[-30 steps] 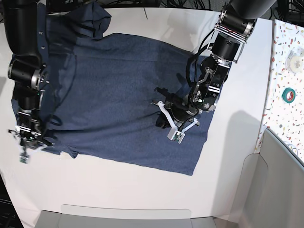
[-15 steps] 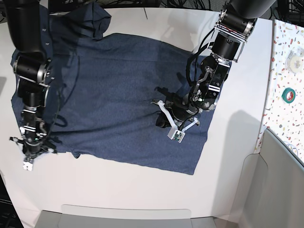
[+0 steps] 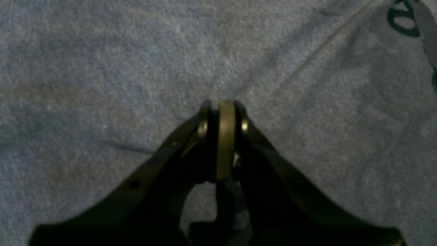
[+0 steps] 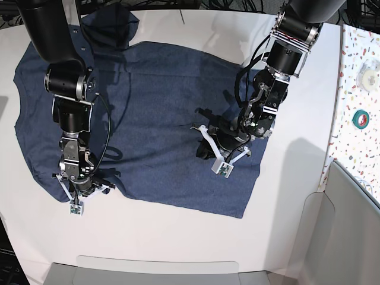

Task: Layout the t-shirt on the table in an organized manner, then fold the t-shirt properly
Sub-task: 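Press the shirt body with the left gripper and drag the right gripper along the side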

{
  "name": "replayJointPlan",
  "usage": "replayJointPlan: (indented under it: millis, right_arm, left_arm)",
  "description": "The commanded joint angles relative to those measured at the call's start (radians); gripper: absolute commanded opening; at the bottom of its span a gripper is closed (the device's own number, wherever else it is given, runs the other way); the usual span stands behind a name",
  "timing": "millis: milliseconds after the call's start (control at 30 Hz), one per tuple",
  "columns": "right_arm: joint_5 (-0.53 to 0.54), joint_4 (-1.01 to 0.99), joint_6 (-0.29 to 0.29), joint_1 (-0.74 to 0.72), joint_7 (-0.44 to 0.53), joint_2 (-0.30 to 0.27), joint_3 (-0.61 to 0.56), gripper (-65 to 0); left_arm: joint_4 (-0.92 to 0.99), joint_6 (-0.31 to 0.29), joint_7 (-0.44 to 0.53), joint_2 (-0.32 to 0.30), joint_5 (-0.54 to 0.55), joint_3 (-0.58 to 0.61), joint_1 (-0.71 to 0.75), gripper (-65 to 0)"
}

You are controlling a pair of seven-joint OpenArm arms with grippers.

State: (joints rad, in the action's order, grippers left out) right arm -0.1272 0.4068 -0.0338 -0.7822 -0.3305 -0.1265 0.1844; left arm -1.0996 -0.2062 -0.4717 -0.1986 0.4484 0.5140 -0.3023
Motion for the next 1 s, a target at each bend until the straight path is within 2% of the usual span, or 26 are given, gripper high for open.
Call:
replayJointPlan:
  millis: [0,67,200,333,433,533,600,700,833,967]
  right_arm:
    - [0.001,0.008,0.001,-0.033,-0.017,-0.003,-0.003,-65.0]
    - [-0.015,0.007,0.002,-0.033,-0.031,-0.006,-0.003,-65.0]
    - [-0.124,-0.01,0.008,-0.052,-0.032,-0.011,0.008,-65.0]
    - [-0.179,-0.078,0.073,-0.104,-0.026,-0.028,0.008,-65.0]
    - [-0.18,-0.082,0.087,-0.118,0.041,-0.034,0.008,-65.0]
    - [-0.183,-0.082,0.084,-0.127,0.187,-0.034,0.008,-65.0]
    - [-0.182,-0.082,0.082,-0.135,0.224,-0.034,0.008,-65.0]
    - [-0.182,-0.082,0.081,-0.161,0.222,-0.025,0.008,-65.0]
    - [-0.182,-0.053,0.081,-0.155,0.222,0.017,0.008,-65.0]
    - [-0.171,0.151,0.081,-0.03,0.149,0.032,0.01,-65.0]
  left_arm:
    - [0.016,0.029,-0.109,-0.015,-0.049,0.001,0.01,-62.2]
    - [0.016,0.029,-0.109,-0.017,-0.049,0.001,0.01,-62.2]
    - [0.016,0.029,-0.109,-0.017,-0.049,0.004,0.012,-62.2]
    - [0.014,0.029,-0.109,-0.015,-0.049,0.008,0.013,-62.2]
    - [0.014,0.029,-0.109,-0.014,-0.049,0.008,0.015,-62.2]
    - [0.014,0.029,-0.109,-0.012,-0.049,0.008,0.015,-62.2]
    - [0.011,0.029,-0.109,-0.012,-0.049,0.008,0.015,-62.2]
    - [0.016,0.029,-0.109,-0.012,-0.049,0.002,0.015,-62.2]
    - [0.014,0.029,-0.109,-0.009,-0.049,-0.001,0.008,-62.1]
    - [0.008,0.031,-0.109,-0.009,-0.049,-0.002,0.008,-62.0]
